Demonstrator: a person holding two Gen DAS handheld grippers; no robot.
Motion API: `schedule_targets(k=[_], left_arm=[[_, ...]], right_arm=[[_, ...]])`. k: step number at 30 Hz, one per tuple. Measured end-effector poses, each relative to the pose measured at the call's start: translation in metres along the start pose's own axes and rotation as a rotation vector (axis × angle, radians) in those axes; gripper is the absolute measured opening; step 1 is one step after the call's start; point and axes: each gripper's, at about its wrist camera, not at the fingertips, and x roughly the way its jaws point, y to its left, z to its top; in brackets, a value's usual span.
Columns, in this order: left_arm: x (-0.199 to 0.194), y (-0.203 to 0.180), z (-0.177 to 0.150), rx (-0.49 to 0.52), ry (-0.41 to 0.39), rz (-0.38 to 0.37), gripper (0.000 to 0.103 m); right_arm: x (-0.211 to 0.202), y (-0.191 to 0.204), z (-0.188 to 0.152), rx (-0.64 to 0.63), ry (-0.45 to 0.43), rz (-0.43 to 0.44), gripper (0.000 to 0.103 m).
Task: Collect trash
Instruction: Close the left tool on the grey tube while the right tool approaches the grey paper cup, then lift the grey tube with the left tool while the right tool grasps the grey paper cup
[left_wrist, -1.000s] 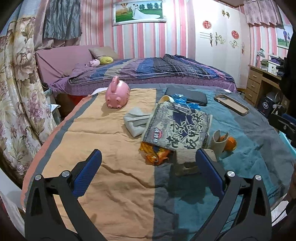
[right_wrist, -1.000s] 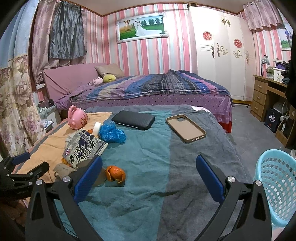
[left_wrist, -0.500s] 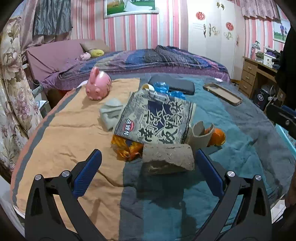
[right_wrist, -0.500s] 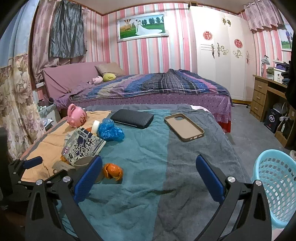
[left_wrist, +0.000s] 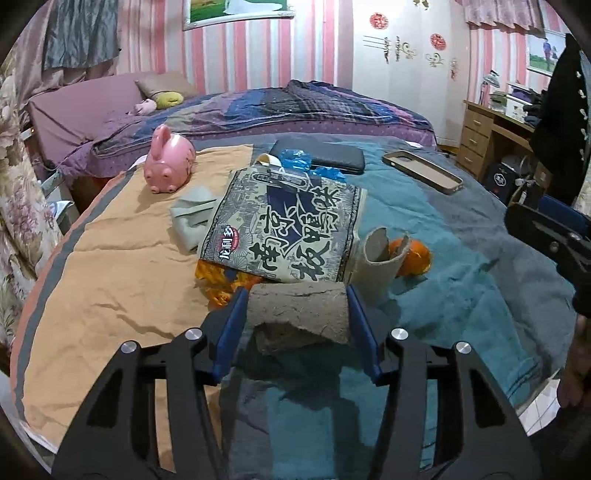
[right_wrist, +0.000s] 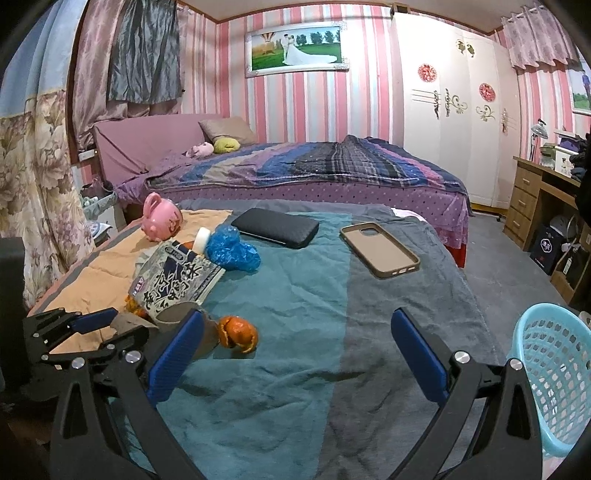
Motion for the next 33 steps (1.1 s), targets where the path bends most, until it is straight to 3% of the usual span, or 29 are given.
schedule_targets(k=[3, 9, 20, 25, 27, 29, 32, 33], left_arm=[[-0.009, 0.005, 0.001, -0.004, -0.032, 0.003, 0.052], [-0.030, 0.038, 0.004, -0.087, -0.117, 0.078, 0.052], [-0.047, 0.085, 0.000, -0.151, -0.135, 0.133, 0.052], [-0.052, 0.102, -0.004, -0.186, -0.132, 0.138, 0.052], [-0.053, 0.105, -0.005, -0.189, -0.133, 0.138, 0.052], [-0.054, 0.107, -0.006, -0.190, -0.134, 0.139, 0.052], [-0.054, 0.107, -0.006, -0.194, -0.135, 0.135, 0.052], [-0.054, 0.107, -0.006, -0.194, -0.135, 0.134, 0.052]], right_arm=[[0.001, 0.004, -0.001, -0.004, 0.001, 0.002, 0.099], [0.007, 0.022, -0.001, 0.002, 0.005, 0.053, 0.099], [0.042, 0.078, -0.006, -0.032, 0.045, 0.154, 0.099], [0.053, 0.101, -0.008, -0.171, 0.045, 0.138, 0.098], [0.058, 0.106, -0.009, -0.202, 0.068, 0.142, 0.092], [0.066, 0.108, -0.012, -0.219, 0.118, 0.168, 0.062], [0.070, 0.107, -0.015, -0.234, 0.135, 0.131, 0.044], [0.070, 0.106, -0.014, -0.227, 0.132, 0.135, 0.044]])
